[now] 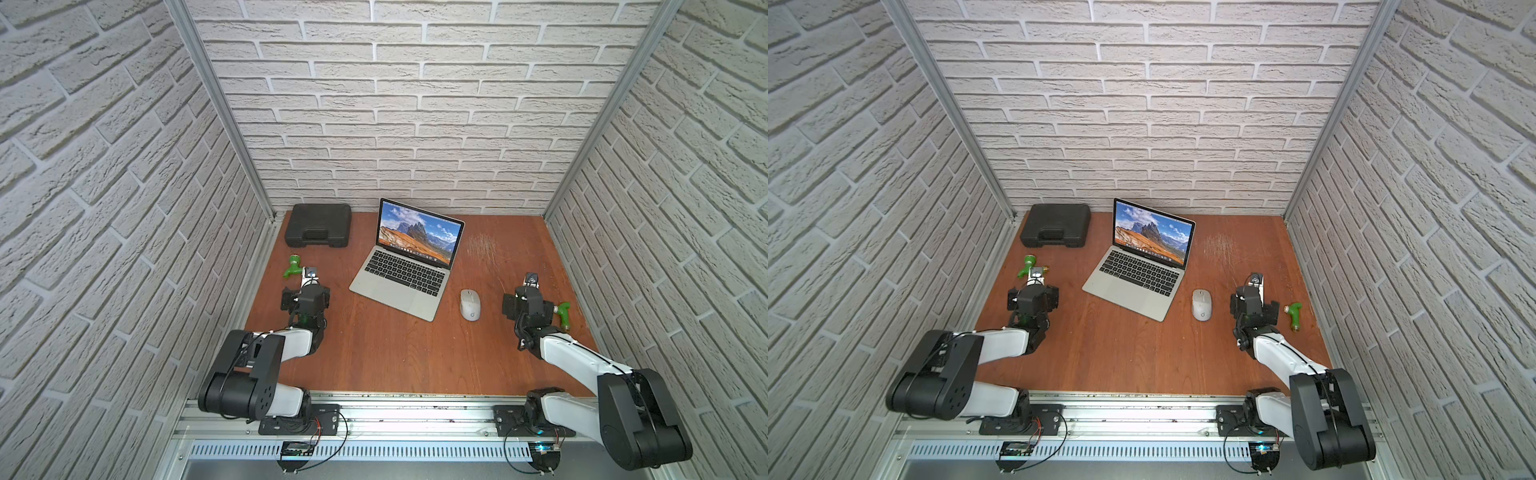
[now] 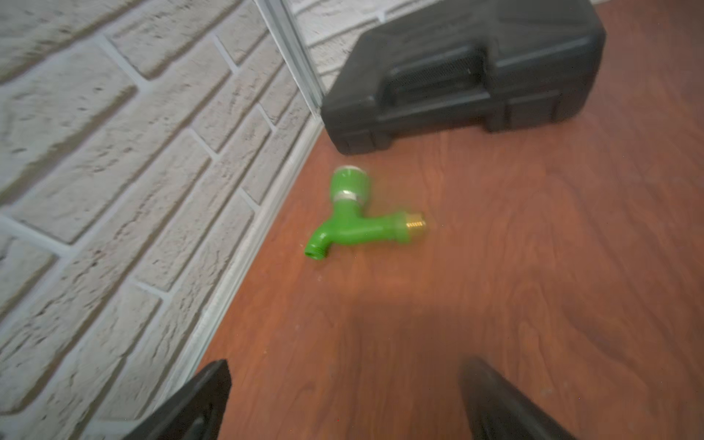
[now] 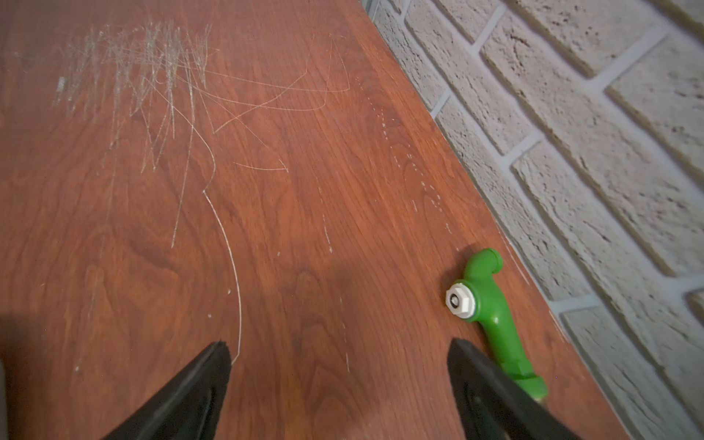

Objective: Remove the wireless mouse receiver from the laptop
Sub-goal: Reset both arms

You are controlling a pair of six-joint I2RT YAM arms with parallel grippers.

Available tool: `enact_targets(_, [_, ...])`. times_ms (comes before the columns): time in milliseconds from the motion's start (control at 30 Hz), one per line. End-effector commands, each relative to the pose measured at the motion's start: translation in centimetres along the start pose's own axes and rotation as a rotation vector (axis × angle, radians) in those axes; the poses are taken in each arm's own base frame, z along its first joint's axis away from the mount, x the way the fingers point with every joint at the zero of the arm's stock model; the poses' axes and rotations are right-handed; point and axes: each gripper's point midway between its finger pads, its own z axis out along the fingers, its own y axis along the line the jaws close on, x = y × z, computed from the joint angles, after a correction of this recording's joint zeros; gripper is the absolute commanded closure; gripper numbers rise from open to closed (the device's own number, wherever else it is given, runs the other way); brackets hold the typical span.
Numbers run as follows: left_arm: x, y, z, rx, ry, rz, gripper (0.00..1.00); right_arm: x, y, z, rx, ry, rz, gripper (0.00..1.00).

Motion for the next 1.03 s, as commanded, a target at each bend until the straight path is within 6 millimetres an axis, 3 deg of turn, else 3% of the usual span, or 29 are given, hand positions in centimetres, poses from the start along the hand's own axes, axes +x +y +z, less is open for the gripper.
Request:
enact_targets(0, [-3.7,0.4,0.2,0.069,-0.193,-0.081,0.02,-6.5,2.2,-1.6,-0.158,-0.311,0.067,0.00])
enact_targets(133, [-2.3,1.0,0.4,0.155,-0.218,-0.195,0.02,-6.7,4.3,-1.9,-0.277,-0.397,0.046,0.00])
enact_targets(233, [-2.5,-0.7,1.0,0.253,-0.225,-0.162,0.02,-5.3,6.1,0.1,-0.318,-0.359,-0.009,0.00])
enact_targets(333, [-2.4,-1.0,2.4,0.260,-0.141,-0.148,0.02,-5.9,7.9,1.2,-0.370,-0.377,-0.049,0.00])
enact_targets(467, [-2.0,-0.2,3.4,0.235,-0.080,-0.181,0.01,-6.1,7.6,3.0,-0.322,-0.259,-0.039,0.01])
enact_targets(1000, [-2.0,-0.2,3.3,0.228,-0.085,-0.177,0.02,-6.0,7.4,3.0,-0.336,-0.246,-0.027,0.01])
